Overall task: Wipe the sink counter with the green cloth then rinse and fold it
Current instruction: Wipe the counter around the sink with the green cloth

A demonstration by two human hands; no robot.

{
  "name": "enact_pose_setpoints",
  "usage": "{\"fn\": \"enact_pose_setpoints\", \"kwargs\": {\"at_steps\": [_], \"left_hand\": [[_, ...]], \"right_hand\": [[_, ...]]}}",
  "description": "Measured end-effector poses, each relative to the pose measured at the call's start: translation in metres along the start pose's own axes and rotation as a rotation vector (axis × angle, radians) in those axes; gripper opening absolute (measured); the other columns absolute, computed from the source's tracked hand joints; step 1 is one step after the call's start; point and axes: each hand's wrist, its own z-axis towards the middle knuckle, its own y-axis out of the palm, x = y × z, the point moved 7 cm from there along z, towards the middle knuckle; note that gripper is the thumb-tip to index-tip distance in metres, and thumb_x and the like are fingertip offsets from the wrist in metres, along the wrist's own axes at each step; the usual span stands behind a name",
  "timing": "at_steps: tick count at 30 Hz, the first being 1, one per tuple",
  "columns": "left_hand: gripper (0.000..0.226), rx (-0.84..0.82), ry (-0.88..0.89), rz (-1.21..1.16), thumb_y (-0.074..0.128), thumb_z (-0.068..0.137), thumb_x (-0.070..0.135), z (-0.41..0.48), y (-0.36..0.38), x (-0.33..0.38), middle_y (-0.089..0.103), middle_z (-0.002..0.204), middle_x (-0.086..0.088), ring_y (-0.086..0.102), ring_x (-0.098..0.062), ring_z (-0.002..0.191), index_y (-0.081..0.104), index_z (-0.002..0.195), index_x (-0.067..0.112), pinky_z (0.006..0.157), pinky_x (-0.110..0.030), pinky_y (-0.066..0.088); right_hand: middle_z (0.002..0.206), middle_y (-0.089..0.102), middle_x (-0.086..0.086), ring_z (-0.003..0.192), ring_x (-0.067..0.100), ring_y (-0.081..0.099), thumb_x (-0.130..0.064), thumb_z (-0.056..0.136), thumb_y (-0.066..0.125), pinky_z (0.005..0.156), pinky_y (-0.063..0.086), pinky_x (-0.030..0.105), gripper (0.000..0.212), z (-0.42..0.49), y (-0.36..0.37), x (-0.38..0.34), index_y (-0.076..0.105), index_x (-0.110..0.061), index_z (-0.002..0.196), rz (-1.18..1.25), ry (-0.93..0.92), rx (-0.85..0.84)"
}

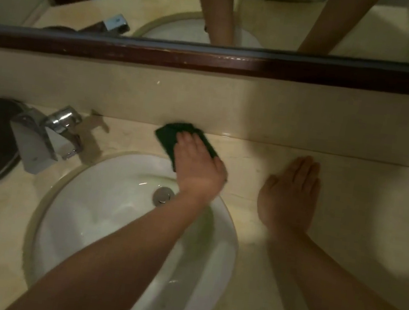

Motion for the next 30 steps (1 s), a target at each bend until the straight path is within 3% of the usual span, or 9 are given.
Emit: {"fn": "enact_pose_setpoints", "kwargs": {"at_steps": [3,6,11,14,17,20,22,26,30], "left_hand": [[0.08,-0.085,0.349,-0.112,0.013,0.089,0.046,-0.043,0.004,0.073,0.005,0.16,-0.023,0.001,-0.037,0.148,0.008,0.151,-0.005,0.121,-0.044,0.004],[0.074,-0.081,0.548,-0.142,0.026,0.089,0.038,-0.043,-0.003,0.056,0.01,0.161,-0.016,0.004,-0.029,0.149,0.015,0.152,0.002,0.121,-0.042,0.01],[0.069,0.053,0.181,-0.032,0.028,0.094,0.035,0.017,-0.005,-0.095,0.018,0.157,-0.024,0.016,-0.038,0.146,0.019,0.149,-0.006,0.12,-0.046,0.013],[0.068,-0.002,0.027,-0.074,0.029,0.098,0.035,0.03,-0.006,-0.118,0.01,0.16,-0.022,0.007,-0.035,0.148,0.011,0.151,-0.004,0.121,-0.043,0.005],[0.072,0.009,0.19,-0.068,0.014,0.091,0.039,0.0,-0.001,-0.041,0.011,0.16,-0.02,0.007,-0.033,0.148,0.014,0.151,-0.002,0.12,-0.041,0.004],[0.068,-0.048,0.514,-0.134,0.028,0.092,0.034,-0.035,0.002,0.022,0.011,0.162,-0.012,0.005,-0.027,0.149,0.016,0.152,0.004,0.122,-0.042,0.008],[0.065,-0.046,0.607,-0.147,0.033,0.093,0.031,-0.027,-0.002,0.009,0.017,0.161,-0.009,0.01,-0.025,0.149,0.021,0.152,0.007,0.121,-0.043,0.012],[0.063,0.072,0.257,-0.089,0.026,0.095,0.035,0.019,-0.005,-0.099,0.022,0.159,-0.014,0.016,-0.029,0.148,0.024,0.15,0.005,0.121,-0.044,0.014],[0.058,0.095,-0.067,-0.103,0.033,0.1,0.028,0.055,-0.01,-0.169,0.024,0.157,-0.02,0.019,-0.035,0.146,0.025,0.149,-0.002,0.119,-0.047,0.016]], "right_hand": [[0.154,0.027,0.028,0.144,0.041,0.022,-0.033,0.09,0.025,0.117,0.021,0.049,0.071,0.0,0.0,0.002,0.022,0.01,0.147,0.01,-0.016,0.0],[0.154,0.027,0.027,0.144,0.04,0.023,-0.032,0.091,0.026,0.117,0.022,0.049,0.07,0.0,0.0,0.003,0.021,0.009,0.147,0.013,-0.029,0.0],[0.154,0.028,0.027,0.144,0.04,0.024,-0.031,0.089,0.031,0.116,0.022,0.049,0.071,0.001,-0.001,0.003,0.023,0.009,0.147,0.012,-0.019,-0.002],[0.153,0.029,0.028,0.143,0.041,0.025,-0.031,0.089,0.032,0.115,0.023,0.049,0.071,0.002,0.0,0.001,0.024,0.01,0.146,0.002,-0.007,0.001],[0.153,0.028,0.028,0.143,0.041,0.025,-0.03,0.089,0.032,0.115,0.023,0.049,0.07,0.001,0.001,0.002,0.023,0.01,0.146,-0.001,-0.006,0.0],[0.155,0.025,0.027,0.144,0.041,0.022,-0.031,0.092,0.029,0.117,0.021,0.05,0.069,0.0,0.002,0.002,0.019,0.009,0.148,-0.014,-0.038,-0.012],[0.155,0.026,0.026,0.144,0.041,0.023,-0.031,0.092,0.029,0.117,0.022,0.05,0.069,-0.001,0.0,0.002,0.02,0.008,0.148,-0.013,-0.038,-0.016],[0.153,0.029,0.025,0.143,0.04,0.026,-0.031,0.089,0.03,0.115,0.025,0.049,0.07,0.001,-0.001,0.001,0.024,0.008,0.147,0.009,-0.008,-0.041],[0.154,0.029,0.025,0.143,0.039,0.025,-0.031,0.089,0.03,0.116,0.025,0.049,0.071,0.0,-0.003,0.0,0.022,0.008,0.148,0.0,0.004,-0.067]]}}
